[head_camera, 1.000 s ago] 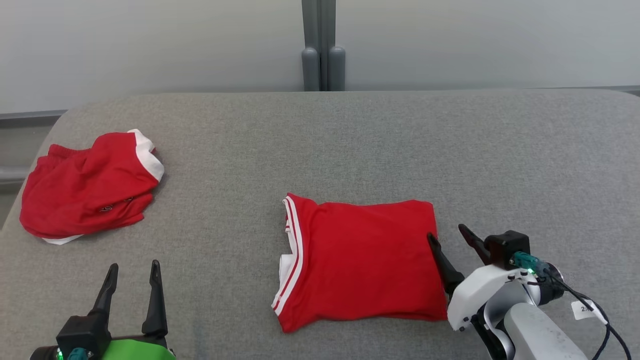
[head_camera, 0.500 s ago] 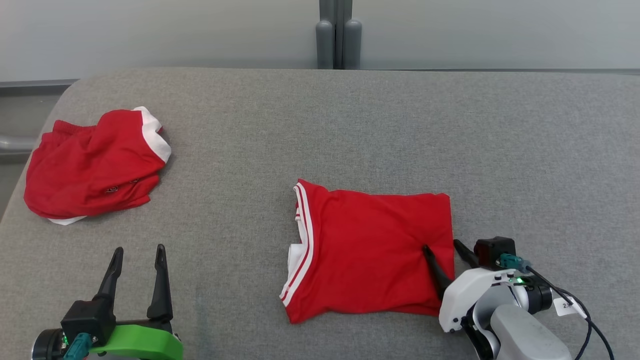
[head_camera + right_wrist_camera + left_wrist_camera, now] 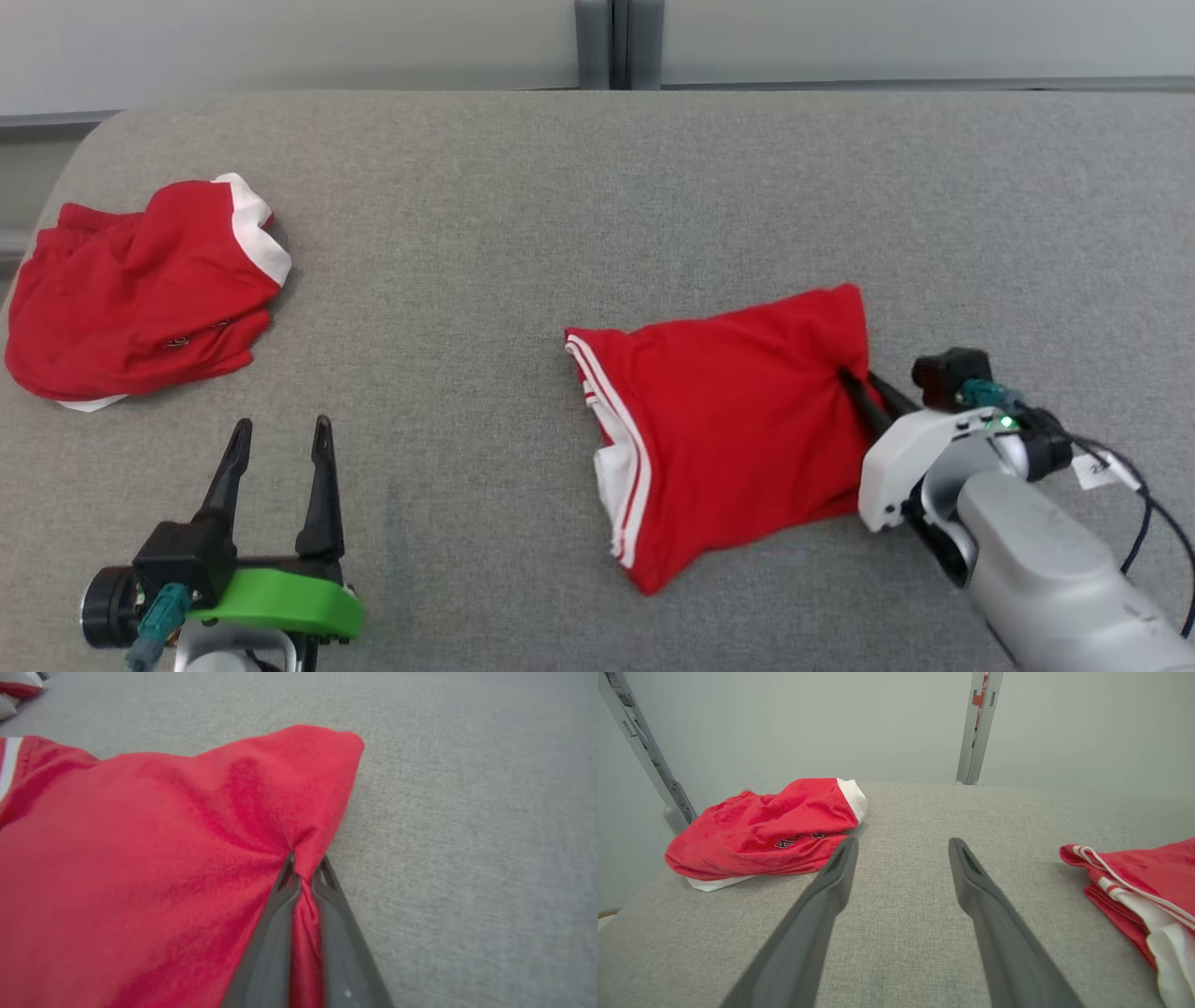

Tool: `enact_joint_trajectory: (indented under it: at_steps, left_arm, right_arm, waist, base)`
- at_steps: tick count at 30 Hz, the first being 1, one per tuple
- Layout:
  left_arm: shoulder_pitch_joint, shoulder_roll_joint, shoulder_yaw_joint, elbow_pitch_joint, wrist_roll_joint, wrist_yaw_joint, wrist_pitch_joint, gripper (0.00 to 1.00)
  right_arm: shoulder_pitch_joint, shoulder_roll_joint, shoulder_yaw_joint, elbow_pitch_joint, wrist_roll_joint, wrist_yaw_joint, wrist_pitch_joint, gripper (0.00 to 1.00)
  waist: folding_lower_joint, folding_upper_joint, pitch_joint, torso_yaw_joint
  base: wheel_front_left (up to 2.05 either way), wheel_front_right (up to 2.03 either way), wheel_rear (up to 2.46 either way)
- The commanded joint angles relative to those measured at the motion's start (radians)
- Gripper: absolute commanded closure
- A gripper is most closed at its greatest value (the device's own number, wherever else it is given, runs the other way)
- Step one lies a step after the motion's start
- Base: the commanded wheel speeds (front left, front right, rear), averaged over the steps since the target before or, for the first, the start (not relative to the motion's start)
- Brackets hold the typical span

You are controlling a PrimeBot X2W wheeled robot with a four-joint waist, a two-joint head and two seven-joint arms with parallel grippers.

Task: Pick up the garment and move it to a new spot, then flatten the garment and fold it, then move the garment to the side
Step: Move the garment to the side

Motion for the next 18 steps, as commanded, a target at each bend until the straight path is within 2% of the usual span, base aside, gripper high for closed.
enact_joint_trajectory:
  at_steps: [1, 9, 18]
  left_arm:
    - [-0.034, -0.003, -0.012, -0.005, -0.011, -0.003, -0.003, 0.00]
    - [-0.149, 0.002, -0.051, -0.057, -0.003, -0.003, -0.002, 0.00]
    - [-0.217, 0.048, -0.035, -0.133, 0.024, -0.003, -0.002, 0.00]
  right_arm:
    - [-0.046, -0.036, 0.005, -0.008, 0.012, -0.004, 0.005, 1.00]
    - [-0.254, -0.233, 0.063, -0.063, 0.025, -0.003, 0.058, 1.00]
    - [-0.425, -0.453, 0.102, -0.133, 0.073, -0.003, 0.097, 1.00]
  waist:
    - [0.0000, 0.0000, 0.056, -0.022]
    - [0.0000, 0.0000, 0.250, -0.084]
    - [0.0000, 0.0000, 0.424, -0.218]
  base:
    - [0.00, 0.00, 0.00]
    - [0.00, 0.00, 0.00]
    - [0.00, 0.00, 0.00]
